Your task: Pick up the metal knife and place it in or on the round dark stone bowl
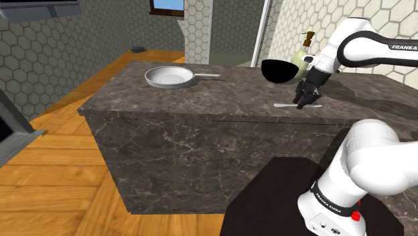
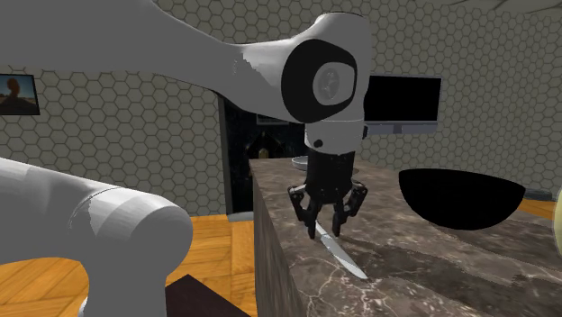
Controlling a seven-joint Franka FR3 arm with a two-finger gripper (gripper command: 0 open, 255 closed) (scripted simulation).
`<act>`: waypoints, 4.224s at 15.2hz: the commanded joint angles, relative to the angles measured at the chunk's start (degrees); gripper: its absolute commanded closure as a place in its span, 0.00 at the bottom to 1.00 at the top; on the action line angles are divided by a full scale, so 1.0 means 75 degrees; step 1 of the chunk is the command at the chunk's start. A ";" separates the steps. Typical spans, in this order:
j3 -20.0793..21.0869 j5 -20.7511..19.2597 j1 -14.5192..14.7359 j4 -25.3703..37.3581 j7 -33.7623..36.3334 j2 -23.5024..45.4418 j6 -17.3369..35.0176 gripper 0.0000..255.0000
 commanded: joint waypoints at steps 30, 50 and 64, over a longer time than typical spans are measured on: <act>0.1339 0.1192 0.0497 0.2311 0.0079 0.0263 -0.2131 1.00; -0.1408 0.1878 0.3098 0.6272 -0.1310 0.3745 -0.1867 1.00; -0.6984 0.2078 0.8655 0.9320 -0.2056 0.4556 -0.1855 1.00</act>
